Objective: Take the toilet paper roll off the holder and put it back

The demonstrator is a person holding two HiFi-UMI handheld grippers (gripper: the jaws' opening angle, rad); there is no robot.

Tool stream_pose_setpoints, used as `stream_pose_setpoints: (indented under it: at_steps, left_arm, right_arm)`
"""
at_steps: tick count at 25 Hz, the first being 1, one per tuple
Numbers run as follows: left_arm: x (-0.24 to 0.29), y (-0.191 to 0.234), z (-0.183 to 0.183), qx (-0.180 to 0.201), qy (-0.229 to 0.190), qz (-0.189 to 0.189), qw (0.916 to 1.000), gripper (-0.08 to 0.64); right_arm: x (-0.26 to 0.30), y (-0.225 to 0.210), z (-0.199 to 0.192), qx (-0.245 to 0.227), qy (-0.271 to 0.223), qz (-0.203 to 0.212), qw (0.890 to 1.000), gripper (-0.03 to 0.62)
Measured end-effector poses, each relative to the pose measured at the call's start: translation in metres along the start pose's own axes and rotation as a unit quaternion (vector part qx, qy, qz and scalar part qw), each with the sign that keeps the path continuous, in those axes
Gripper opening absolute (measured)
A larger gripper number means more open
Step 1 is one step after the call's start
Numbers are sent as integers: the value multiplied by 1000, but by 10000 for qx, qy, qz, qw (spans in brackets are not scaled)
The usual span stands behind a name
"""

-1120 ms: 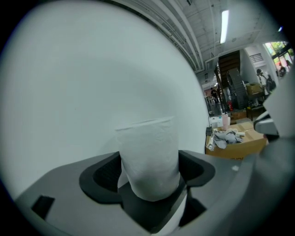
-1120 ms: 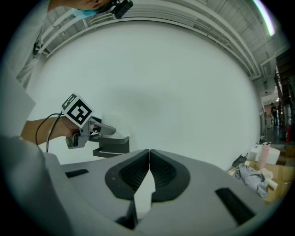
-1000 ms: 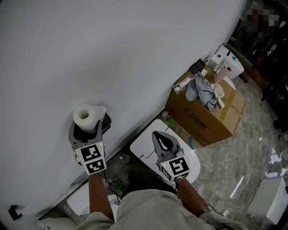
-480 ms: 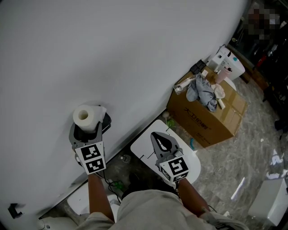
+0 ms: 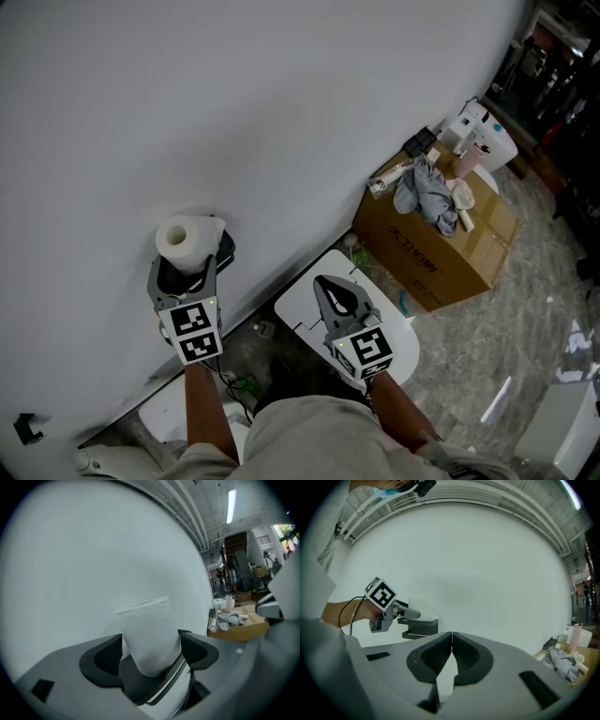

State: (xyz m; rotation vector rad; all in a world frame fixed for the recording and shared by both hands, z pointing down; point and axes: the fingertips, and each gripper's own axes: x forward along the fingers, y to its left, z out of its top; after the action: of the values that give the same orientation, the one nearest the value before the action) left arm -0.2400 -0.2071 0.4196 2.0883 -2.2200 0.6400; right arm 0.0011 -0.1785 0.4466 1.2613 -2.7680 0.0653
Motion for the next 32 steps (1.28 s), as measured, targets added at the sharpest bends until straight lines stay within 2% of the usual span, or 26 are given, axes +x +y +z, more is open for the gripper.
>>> stream_pose_setpoints:
  at_steps: [13,14,16,17,24,29,32]
  left_arm:
    - [-35,1,-10,-203,-41,256,9995,380]
    - [-39,0,-11,-192,-59,276,9994,364]
    - [-45,-2,-11,-211,-133,341,9991,263]
    - [-48,-3,-12,-226,-164,360,9990,236]
    - [-66,-5,-12,-298,-258,484,9981,202]
    - [-84,-2,-14,-344,-359,702,9963,134]
    - [-97,-3,-16,-513,-412,782,9948,73]
  right_arm:
    - [-5,16,2,38,-82,381,9992,5]
    - [-5,18,1,42,-85,419,9991,5]
    - [-4,22,1,41,-86,504,9987,5]
    - [-4,25,1,35,-94,547,9985,5]
    - [-3,38,9,-4,-163,784,9968,5]
    - [-3,51,11,-34,-194,1009,9947,5]
    - [-3,60,14,-57,-228,1148,9931,5]
